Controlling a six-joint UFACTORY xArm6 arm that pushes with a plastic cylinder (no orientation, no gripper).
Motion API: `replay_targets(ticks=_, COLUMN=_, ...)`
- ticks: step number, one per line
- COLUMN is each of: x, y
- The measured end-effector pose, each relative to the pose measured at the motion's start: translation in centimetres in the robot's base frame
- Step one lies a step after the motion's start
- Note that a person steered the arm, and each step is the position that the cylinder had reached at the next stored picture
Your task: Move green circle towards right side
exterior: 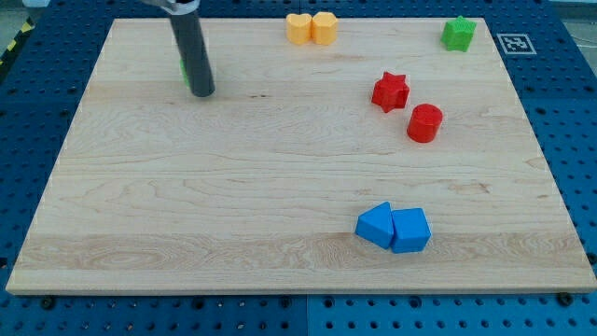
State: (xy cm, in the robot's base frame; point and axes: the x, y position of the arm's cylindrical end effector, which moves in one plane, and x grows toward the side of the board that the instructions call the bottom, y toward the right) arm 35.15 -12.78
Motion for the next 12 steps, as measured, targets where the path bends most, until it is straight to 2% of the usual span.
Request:
replay_targets(ticks=1, x=0.0, y=-0.4)
replay_targets(ticks=4, x=0.3, y=-8.6)
replay_targets(ticks=5, x=-1.8, y=-9.7)
replay_targets(ticks=8, x=-3.4, y=-10.1)
replay_targets(ticks=12, x=-2.7, y=-4.1)
